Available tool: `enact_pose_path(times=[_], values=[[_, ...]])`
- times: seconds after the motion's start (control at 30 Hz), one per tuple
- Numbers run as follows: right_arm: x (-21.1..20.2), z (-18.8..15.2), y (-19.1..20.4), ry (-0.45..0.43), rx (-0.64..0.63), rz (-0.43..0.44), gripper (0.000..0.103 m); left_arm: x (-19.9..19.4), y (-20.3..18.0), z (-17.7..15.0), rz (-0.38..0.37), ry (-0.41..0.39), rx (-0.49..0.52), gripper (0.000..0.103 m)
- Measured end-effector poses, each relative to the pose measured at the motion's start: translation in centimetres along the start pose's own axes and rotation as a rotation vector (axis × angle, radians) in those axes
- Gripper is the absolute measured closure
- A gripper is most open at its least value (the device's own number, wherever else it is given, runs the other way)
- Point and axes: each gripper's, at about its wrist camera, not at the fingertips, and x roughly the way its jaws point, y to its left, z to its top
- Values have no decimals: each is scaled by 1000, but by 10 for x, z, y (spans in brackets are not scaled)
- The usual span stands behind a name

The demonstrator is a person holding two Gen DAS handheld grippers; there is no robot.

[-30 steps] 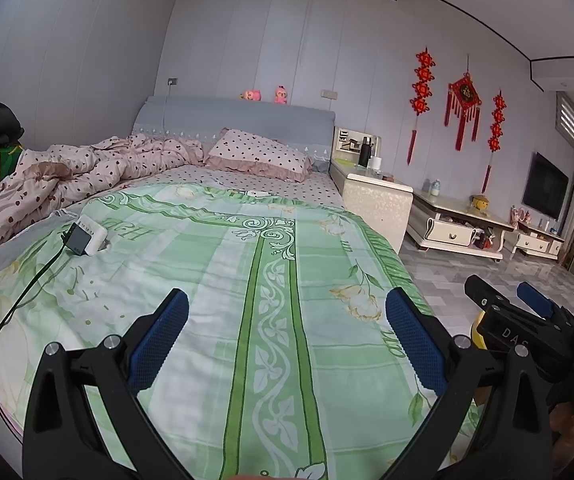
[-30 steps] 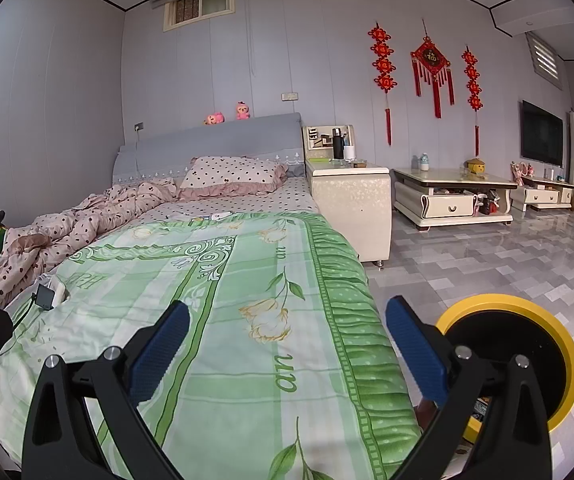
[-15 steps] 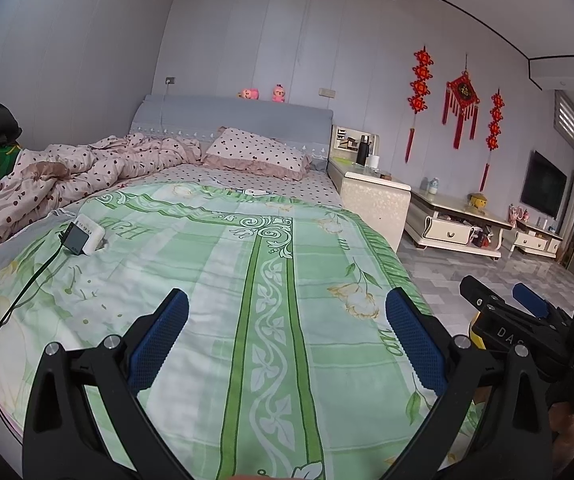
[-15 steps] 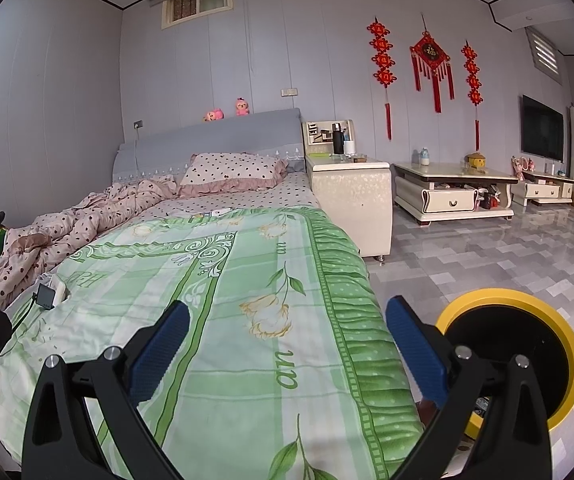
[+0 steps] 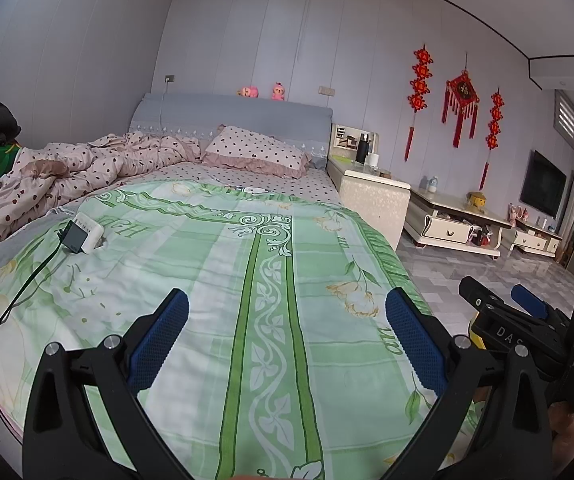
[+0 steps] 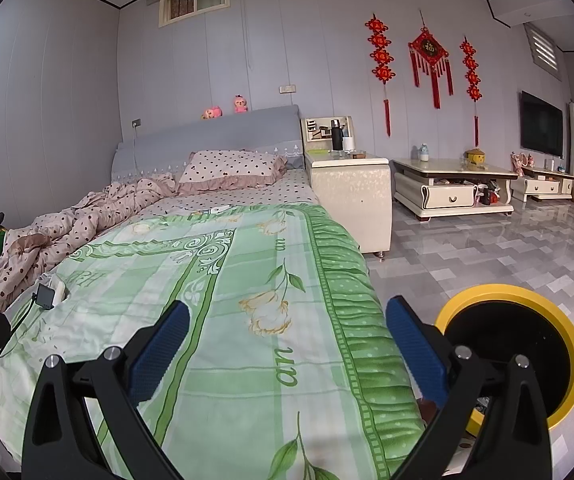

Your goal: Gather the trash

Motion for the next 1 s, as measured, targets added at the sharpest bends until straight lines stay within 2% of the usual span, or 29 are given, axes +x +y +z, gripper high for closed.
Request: enact_pose_path(times=[1.0], values=[[4,-6,-2,17,7,-1,8,10,-1,-14,-8,18,-1,8]])
